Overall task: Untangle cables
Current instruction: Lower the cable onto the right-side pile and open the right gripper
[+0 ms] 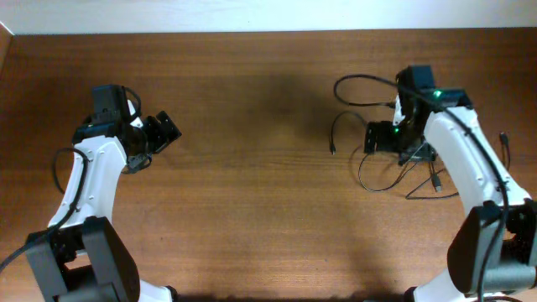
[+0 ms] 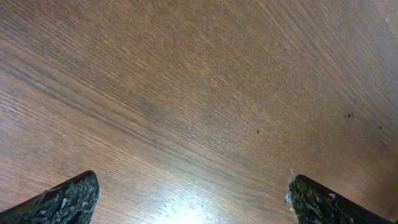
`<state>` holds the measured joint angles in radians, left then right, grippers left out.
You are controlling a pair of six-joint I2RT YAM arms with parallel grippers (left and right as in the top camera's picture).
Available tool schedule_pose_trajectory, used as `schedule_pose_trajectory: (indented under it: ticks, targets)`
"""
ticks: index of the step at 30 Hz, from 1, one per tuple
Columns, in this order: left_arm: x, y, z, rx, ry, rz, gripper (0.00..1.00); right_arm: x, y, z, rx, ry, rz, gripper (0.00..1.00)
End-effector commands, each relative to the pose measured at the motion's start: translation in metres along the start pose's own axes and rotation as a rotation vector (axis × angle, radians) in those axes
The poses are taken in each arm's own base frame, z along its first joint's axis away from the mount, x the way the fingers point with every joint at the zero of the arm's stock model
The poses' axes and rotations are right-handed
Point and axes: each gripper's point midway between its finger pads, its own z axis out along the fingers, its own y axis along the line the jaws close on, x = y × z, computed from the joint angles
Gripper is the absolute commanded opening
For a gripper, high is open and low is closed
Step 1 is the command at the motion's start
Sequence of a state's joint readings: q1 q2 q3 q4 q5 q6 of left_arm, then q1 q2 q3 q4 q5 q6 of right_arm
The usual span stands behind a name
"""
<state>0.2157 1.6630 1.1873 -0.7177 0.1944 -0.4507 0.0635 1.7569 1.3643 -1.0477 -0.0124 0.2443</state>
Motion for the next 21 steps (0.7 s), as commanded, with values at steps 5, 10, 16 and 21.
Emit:
schedule_pose_trajectory:
  ticks: [5,10,16,21]
  targets:
    - [0.0010,-0.0001,0.0012,0.007,0.001,-0.009,0.99,0.0115,-0.0024,0.0151,0.003,0.019,0.025,0.98]
    - [0.0020,0.0003,0.0012,0.005,0.005,-0.010,0.99,0.0114,-0.0023,0.0151,0.003,0.019,0.025,0.98]
    - [0.0019,0.0003,0.0012,0.005,0.004,-0.010,0.99,0.0114,-0.0025,0.0151,0.003,0.018,0.026,0.99]
    - [0.0019,0.0003,0.0012,0.005,0.004,-0.010,0.99,0.0115,-0.0024,0.0151,0.003,0.019,0.025,0.98]
